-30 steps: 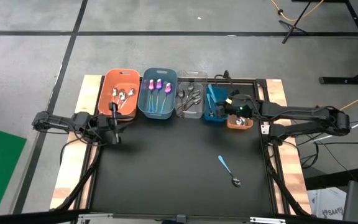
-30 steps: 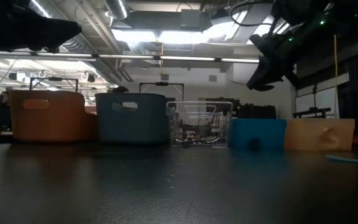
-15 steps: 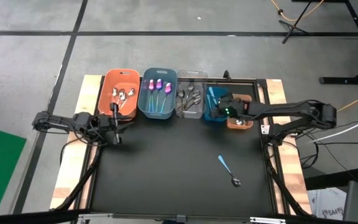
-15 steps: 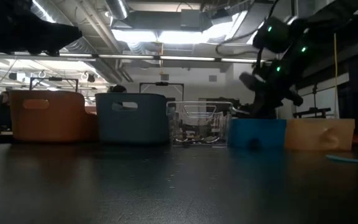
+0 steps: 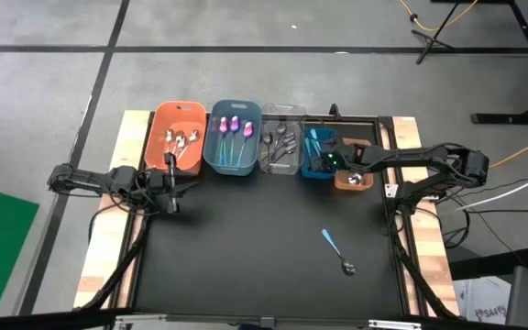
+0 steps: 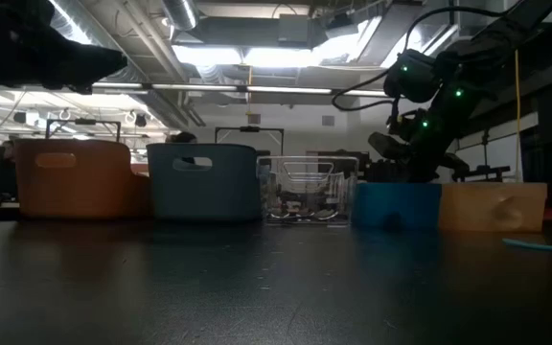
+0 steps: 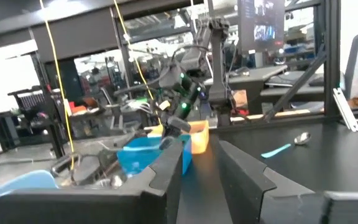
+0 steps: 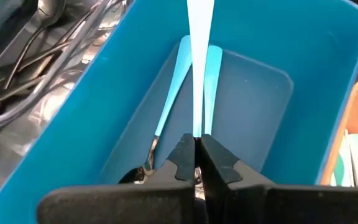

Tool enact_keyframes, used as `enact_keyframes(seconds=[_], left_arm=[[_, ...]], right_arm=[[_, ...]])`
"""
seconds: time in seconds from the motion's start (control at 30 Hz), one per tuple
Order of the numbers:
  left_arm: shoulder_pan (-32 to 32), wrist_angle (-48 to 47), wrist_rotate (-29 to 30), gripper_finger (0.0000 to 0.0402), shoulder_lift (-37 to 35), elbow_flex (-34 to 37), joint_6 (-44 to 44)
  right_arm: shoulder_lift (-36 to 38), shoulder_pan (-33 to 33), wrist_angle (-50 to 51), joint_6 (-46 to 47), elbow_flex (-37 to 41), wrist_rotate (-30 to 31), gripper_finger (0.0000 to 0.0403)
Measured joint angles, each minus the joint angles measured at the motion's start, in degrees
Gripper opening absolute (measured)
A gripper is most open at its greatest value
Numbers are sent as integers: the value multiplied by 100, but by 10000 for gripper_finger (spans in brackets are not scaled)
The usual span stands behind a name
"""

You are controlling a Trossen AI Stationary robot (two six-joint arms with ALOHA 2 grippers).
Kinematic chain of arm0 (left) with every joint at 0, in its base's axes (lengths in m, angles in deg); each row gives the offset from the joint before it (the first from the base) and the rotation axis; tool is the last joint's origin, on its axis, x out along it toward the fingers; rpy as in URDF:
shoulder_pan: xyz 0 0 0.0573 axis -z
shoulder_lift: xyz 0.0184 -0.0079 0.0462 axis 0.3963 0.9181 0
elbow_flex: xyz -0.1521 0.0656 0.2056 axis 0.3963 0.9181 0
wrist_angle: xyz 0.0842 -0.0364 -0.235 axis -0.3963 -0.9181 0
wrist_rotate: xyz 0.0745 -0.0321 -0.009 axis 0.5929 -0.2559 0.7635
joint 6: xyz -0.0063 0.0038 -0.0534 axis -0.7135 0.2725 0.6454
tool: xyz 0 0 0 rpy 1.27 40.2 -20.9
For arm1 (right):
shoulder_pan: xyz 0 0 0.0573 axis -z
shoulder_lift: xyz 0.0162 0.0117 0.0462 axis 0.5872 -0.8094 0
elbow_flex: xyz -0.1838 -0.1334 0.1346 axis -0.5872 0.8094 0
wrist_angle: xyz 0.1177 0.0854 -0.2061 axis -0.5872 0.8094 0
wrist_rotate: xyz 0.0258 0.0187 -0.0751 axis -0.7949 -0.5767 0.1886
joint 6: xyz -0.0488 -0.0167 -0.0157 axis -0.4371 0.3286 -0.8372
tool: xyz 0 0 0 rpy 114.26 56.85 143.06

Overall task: Sort silverware by color (type)
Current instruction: Put the light blue spoon into the right blue bin

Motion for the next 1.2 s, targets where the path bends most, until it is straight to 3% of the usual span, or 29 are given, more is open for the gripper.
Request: enact_keyframes(seconds=[0.2,0.5,0.73,1.0,1.2], left_arm=[[0,-22,0,96,2,0,46],[-2,-15,0,96,2,0,28],[-2,-7,2,96,2,0,30],[-4,-2,2,96,2,0,30],[-4,-2,2,96,2,0,30]], right_arm=[[0,0,2,2,0,-2,7],[1,0,0,1,0,-2,82],[74,0,22,-8,0,-4,94],[922,-22,26,-312,0,-323,95],[1744,-595,8,-447,0,-145,95]])
